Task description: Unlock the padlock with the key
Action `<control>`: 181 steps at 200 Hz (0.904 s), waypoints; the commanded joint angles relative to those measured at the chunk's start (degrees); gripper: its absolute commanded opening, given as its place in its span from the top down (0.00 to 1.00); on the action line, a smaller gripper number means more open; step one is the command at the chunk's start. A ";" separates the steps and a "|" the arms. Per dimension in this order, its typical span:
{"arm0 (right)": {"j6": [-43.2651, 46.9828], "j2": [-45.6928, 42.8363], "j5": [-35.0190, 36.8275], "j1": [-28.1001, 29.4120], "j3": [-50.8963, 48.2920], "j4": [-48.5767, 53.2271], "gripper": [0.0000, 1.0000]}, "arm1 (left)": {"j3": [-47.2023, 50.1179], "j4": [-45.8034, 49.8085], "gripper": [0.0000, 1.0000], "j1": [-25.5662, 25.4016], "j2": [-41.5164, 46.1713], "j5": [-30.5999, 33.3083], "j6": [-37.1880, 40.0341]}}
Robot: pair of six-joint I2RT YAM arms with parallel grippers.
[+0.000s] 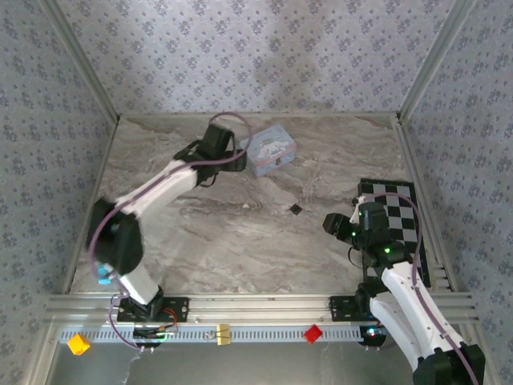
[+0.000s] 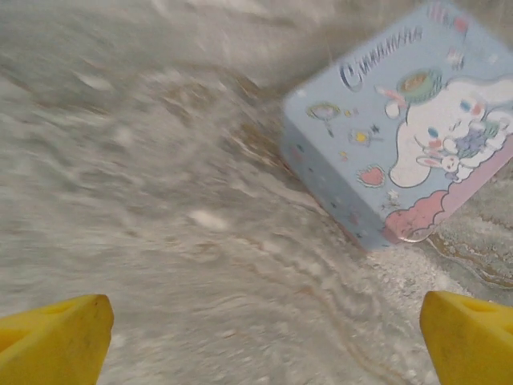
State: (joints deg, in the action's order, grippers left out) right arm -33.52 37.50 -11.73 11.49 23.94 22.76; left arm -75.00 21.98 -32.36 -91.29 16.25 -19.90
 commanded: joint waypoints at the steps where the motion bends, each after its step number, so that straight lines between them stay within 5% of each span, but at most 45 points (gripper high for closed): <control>1: 2.29 -0.23 2.84 -1.35 3.76 2.75 0.45 | 9.18 -6.10 0.00 0.34 11.56 8.95 2.25; 67: 2.58 0.25 10.09 -6.83 4.36 -2.85 0.37 | 37.88 -20.88 0.00 3.12 37.58 32.02 5.10; 82: 3.52 0.13 11.80 -7.31 4.27 -6.24 0.26 | 40.90 -21.88 0.00 5.12 39.84 35.20 4.30; 104: 7.75 -0.30 14.05 -7.44 3.97 -10.72 0.01 | 44.09 -24.35 0.00 10.18 41.19 31.66 4.87; 150: 13.94 1.44 22.99 -7.96 3.41 -16.59 0.01 | 52.28 -43.84 0.00 20.20 33.19 28.43 9.47; 181: 19.78 8.18 22.72 -8.54 4.79 -19.71 0.01 | 50.43 -45.91 0.00 21.72 24.26 27.25 11.57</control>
State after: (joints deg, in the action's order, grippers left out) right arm -20.03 41.10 8.47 3.42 27.00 6.66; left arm -23.05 -16.21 -11.44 -62.50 44.75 -11.25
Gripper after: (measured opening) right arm 0.990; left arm 0.997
